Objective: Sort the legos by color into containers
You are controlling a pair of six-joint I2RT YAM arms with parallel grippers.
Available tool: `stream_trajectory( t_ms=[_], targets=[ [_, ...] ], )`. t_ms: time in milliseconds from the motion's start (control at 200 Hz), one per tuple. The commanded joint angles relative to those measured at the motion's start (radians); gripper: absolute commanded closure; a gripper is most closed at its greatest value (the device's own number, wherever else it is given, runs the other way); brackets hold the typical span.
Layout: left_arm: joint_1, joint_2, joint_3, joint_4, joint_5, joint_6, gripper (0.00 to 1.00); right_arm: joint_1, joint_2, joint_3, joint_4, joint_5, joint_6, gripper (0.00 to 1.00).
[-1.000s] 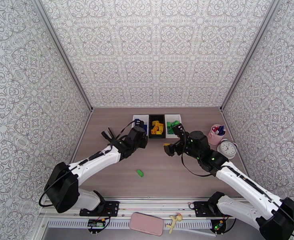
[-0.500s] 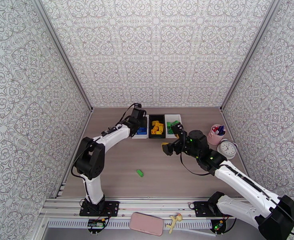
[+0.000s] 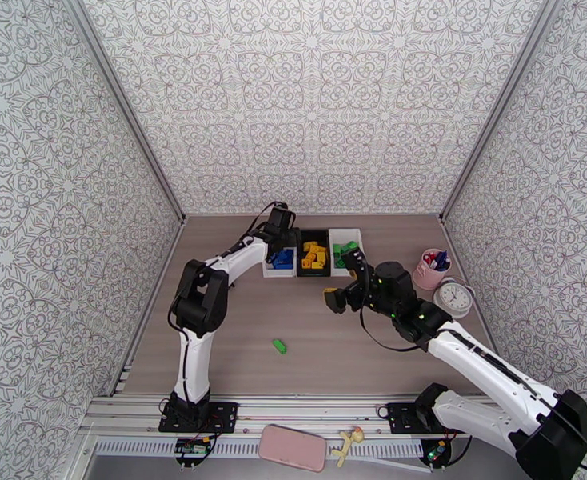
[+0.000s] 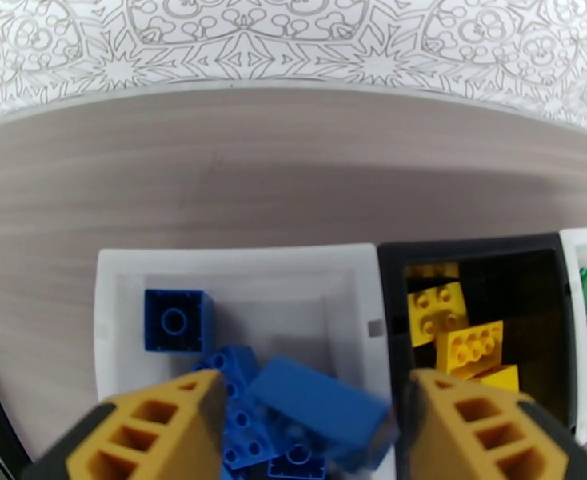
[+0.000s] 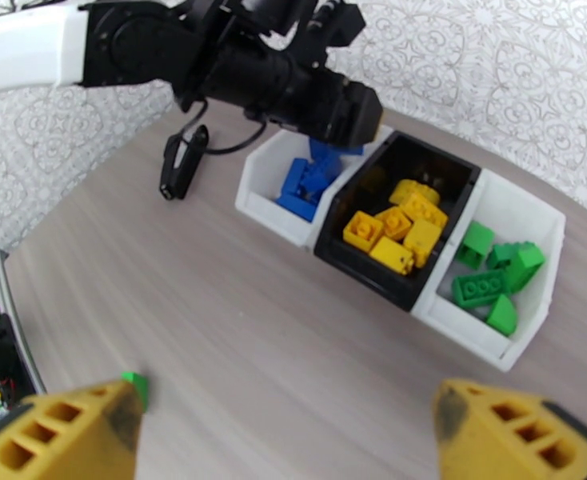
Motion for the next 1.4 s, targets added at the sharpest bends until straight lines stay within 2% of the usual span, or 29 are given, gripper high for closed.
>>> stream_trajectory(
  t_ms=[0, 295, 520, 710, 860, 950, 1391],
  targets=[
    [0.012, -0.109, -0.051, 0.002, 0.015, -0.020, 0.22, 0.031, 0.032, 0.033, -0.039, 0.032, -0.021, 0.01],
    [0.053, -0.363, -0.309, 0.053, 0.066, -0.137, 0.02, 0.192, 0.142, 0.085, -0.062, 0.121, 0.008, 0.00],
    [0.124, -0.571, -0.551, 0.131, 0.149, -0.255, 0.00, 0.322, 0.228, 0.087, -0.047, 0.172, 0.121, 0.00],
    [0.185, -0.694, -0.657, 0.098, 0.193, -0.300, 0.00, 0.422, 0.329, 0.131, -0.097, 0.235, 0.203, 0.01],
    [0.229, -0.747, -0.716, 0.087, 0.217, -0.330, 0.00, 0.488, 0.455, 0.215, -0.207, 0.331, 0.230, 0.01],
    [0.246, -0.764, -0.739, 0.084, 0.216, -0.337, 0.00, 0.513, 0.532, 0.271, -0.262, 0.346, 0.233, 0.01],
    [0.262, -0.776, -0.762, 0.073, 0.206, -0.326, 0.00, 0.532, 0.824, 0.519, -0.448, 0.231, 0.230, 0.10]
  ],
)
